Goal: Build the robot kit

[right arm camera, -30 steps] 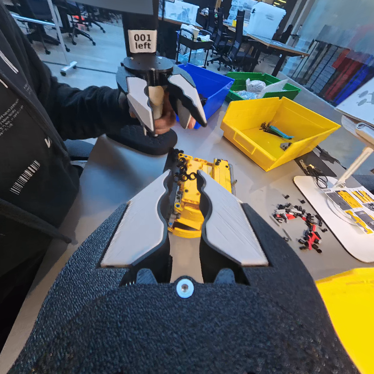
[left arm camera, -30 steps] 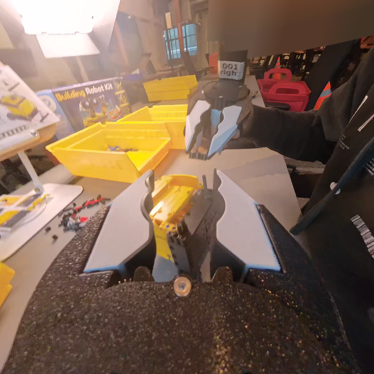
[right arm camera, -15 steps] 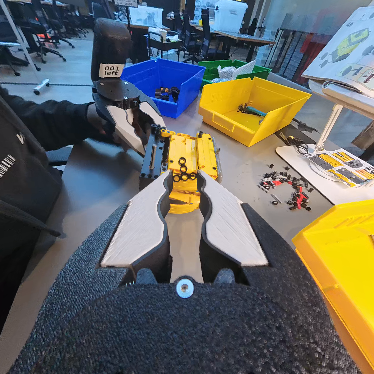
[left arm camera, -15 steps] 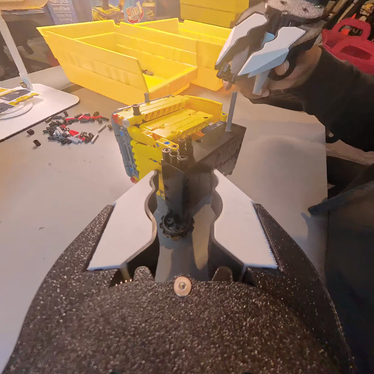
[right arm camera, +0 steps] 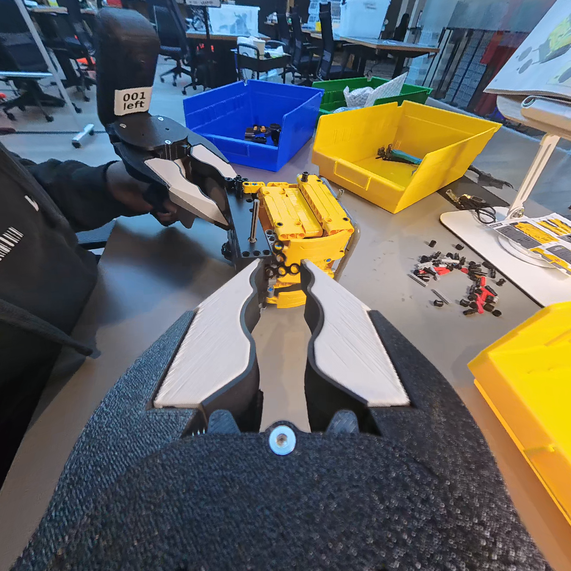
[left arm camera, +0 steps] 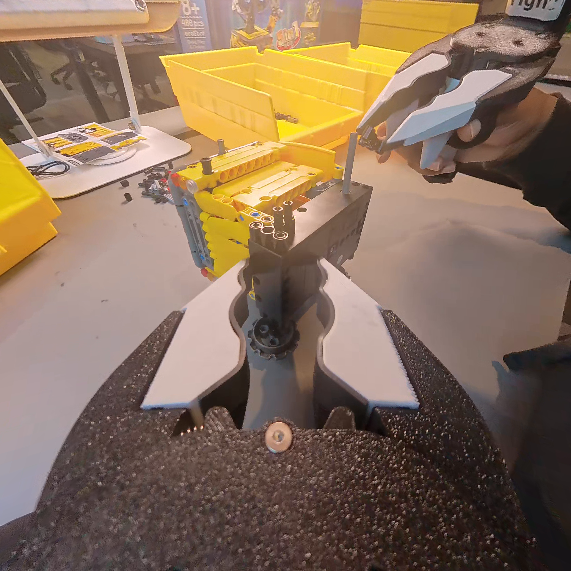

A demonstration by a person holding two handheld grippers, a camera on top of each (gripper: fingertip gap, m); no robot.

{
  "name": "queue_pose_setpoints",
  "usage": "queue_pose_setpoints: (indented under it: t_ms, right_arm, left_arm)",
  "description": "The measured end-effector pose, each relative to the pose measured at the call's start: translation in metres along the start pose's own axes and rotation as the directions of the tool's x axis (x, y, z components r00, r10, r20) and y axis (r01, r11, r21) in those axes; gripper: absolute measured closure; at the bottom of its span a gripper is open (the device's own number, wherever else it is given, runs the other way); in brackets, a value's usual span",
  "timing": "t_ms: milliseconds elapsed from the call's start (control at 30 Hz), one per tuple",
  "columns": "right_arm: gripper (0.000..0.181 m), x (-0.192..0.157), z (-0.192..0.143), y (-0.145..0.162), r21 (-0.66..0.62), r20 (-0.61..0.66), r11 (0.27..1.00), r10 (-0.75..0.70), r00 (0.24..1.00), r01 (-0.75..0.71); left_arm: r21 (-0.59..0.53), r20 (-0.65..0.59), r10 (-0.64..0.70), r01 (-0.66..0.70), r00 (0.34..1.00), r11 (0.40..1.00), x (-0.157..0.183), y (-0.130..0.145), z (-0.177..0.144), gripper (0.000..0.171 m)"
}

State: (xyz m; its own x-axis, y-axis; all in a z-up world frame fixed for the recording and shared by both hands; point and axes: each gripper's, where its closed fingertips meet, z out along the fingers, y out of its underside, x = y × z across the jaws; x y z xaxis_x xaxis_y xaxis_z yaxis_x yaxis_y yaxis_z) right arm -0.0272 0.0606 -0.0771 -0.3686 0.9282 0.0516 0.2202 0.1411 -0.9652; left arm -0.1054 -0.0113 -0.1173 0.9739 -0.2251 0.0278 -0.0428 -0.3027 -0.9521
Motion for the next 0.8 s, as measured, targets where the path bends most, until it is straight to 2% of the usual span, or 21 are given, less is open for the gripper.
queue_pose_setpoints:
  t_ms: [200, 367, 533, 700, 800]
  right_arm:
    - [0.158, 0.000, 0.001, 0.017, -0.068, 0.015, 0.998, 0.001, 1.000, 0.000]
    - [0.158, 0.000, 0.003, 0.024, -0.086, 0.018, 0.996, 0.011, 1.000, -0.009]
    - [0.158, 0.002, 0.003, 0.024, -0.076, 0.018, 0.997, 0.016, 1.000, -0.014]
    - [0.158, 0.004, 0.002, 0.022, -0.059, 0.019, 0.998, 0.015, 1.000, -0.014]
    - [0.158, 0.006, 0.000, 0.016, -0.031, 0.021, 0.999, 0.012, 1.000, -0.012]
  left_arm:
    - [0.018, -0.007, -0.022, 0.023, 1.000, 1.000, 0.004, -0.002, 0.000, 0.134]
    - [0.043, -0.087, -0.052, 0.056, 0.995, 0.997, 0.011, -0.005, -0.003, 0.138]
    - [0.098, -0.148, -0.050, 0.065, 0.988, 0.993, 0.010, -0.014, -0.014, 0.133]
    - [0.207, -0.164, -0.027, 0.061, 0.986, 0.976, -0.005, -0.039, -0.034, 0.128]
    - [0.246, -0.095, 0.019, 0.005, 0.995, 0.969, -0.028, -0.054, -0.041, 0.126]
